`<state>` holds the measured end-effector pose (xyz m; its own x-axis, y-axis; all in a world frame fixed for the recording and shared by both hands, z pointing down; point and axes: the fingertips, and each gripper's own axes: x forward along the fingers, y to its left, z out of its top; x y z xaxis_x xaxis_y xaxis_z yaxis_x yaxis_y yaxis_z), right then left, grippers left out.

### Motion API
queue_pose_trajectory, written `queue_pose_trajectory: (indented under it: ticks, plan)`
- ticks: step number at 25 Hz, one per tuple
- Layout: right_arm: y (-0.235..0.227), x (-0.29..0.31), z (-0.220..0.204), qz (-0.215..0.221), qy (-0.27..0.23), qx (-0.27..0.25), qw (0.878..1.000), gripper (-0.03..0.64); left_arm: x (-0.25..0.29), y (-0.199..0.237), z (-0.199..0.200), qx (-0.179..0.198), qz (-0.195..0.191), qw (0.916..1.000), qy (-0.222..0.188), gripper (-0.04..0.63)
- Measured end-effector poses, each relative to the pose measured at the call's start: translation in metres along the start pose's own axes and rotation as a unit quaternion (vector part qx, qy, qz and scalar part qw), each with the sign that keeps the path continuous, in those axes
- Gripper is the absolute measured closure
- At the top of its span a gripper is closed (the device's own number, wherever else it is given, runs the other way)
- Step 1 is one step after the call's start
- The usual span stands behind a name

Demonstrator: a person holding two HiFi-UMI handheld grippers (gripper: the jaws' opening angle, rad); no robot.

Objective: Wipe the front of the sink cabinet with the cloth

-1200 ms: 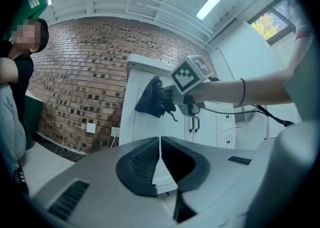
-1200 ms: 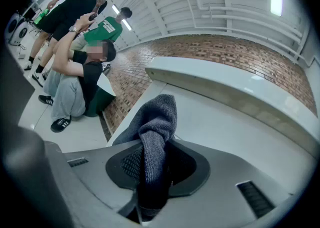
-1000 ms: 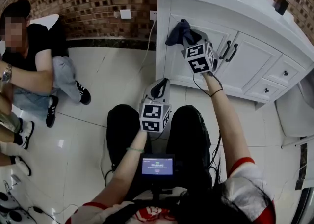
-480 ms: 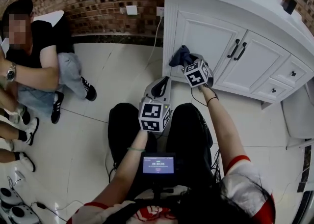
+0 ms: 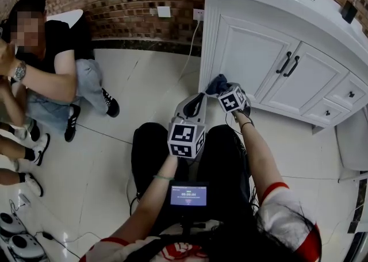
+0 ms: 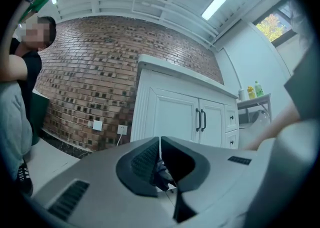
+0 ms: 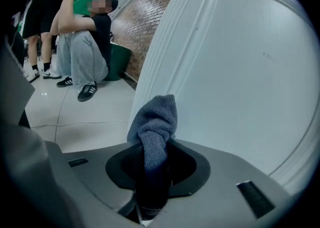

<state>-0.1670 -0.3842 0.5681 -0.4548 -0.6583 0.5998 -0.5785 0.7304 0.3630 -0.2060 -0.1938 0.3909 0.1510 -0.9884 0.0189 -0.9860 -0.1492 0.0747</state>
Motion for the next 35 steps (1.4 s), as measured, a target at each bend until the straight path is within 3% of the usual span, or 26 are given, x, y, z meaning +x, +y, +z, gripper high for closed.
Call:
queue_pose_trajectory:
  ticks: [5, 10, 16, 23, 27, 35]
  plan:
    - [0.000, -0.001, -0.006, 0.004, 0.006, -0.018, 1.000, 0.508, 0.001, 0.002, 0.000, -0.008, 0.003, 1.0000, -0.002, 0.552]
    - [-0.026, -0.048, 0.049, 0.002, -0.090, -0.019, 0.996, 0.508, 0.005, -0.003, -0.001, -0.005, -0.005, 1.0000, -0.003, 0.552]
    - [-0.102, -0.158, 0.137, -0.062, -0.201, -0.060, 0.976, 0.508, 0.010, -0.018, 0.005, -0.005, -0.018, 0.9998, -0.008, 0.551]
    - [-0.172, -0.255, 0.193, -0.128, -0.281, -0.044, 0.950, 0.508, 0.014, -0.031, 0.003, -0.004, -0.025, 0.9997, -0.004, 0.551]
    - [-0.177, -0.252, 0.190, -0.137, -0.275, -0.044, 0.951, 0.508, 0.015, -0.032, 0.005, -0.005, -0.024, 0.9997, -0.005, 0.552]
    - [-0.147, -0.176, 0.124, -0.109, -0.199, -0.032, 0.973, 0.508, 0.015, -0.031, 0.001, -0.005, -0.025, 0.9997, -0.002, 0.551]
